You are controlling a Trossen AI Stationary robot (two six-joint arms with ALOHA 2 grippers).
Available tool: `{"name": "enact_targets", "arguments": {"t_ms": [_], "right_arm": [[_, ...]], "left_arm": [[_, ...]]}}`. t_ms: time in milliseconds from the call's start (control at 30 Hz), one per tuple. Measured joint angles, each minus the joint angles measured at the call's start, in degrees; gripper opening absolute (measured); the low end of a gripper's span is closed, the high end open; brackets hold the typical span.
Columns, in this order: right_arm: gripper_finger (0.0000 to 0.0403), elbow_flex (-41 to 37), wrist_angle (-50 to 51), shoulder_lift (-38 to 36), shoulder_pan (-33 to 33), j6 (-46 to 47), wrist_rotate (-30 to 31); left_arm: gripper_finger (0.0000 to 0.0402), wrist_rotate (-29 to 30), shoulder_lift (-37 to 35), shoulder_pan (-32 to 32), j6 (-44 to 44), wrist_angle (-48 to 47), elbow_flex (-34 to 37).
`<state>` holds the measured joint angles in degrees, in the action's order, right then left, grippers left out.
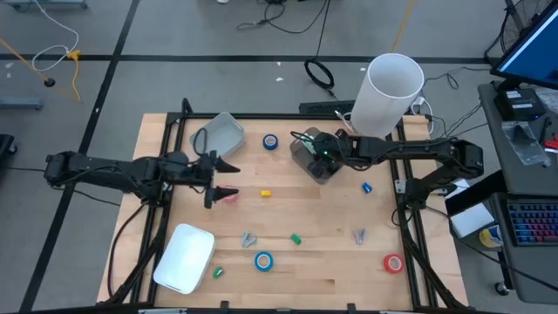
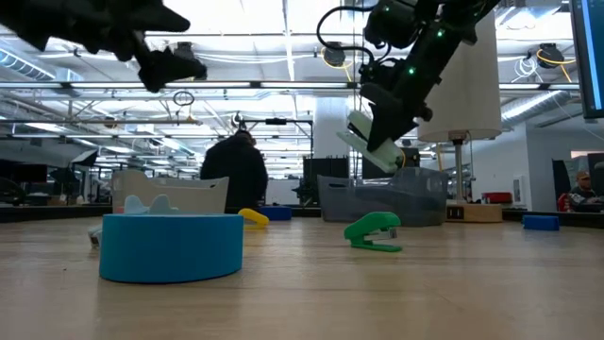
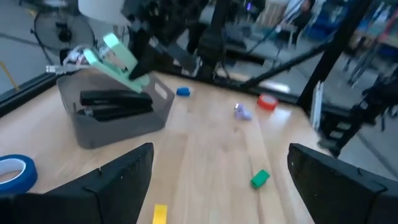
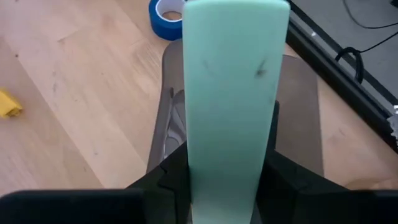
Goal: Pick and place Stapler, Stapler remover, tape
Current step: Put the turquoise stapler into the black bin
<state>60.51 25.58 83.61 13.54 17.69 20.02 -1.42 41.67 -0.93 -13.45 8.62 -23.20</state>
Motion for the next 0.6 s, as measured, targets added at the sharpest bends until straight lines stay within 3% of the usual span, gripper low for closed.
{"name": "enact_targets", "arguments": {"t_ms": [267,600], "right_arm": [[0.0122,-0.24,-0.36,0.0,0.0,1.87,-0.64],[0.0122,-1.4,-0.43,4.48,-0.15,5.45,-2.32]], "left_arm": [[0.0365,-0.01,-8.35,0.0,-1.6,2.18,5.76],[0.0365,-0.02,-9.18,0.0,-0.17,1.97,5.77]]}}
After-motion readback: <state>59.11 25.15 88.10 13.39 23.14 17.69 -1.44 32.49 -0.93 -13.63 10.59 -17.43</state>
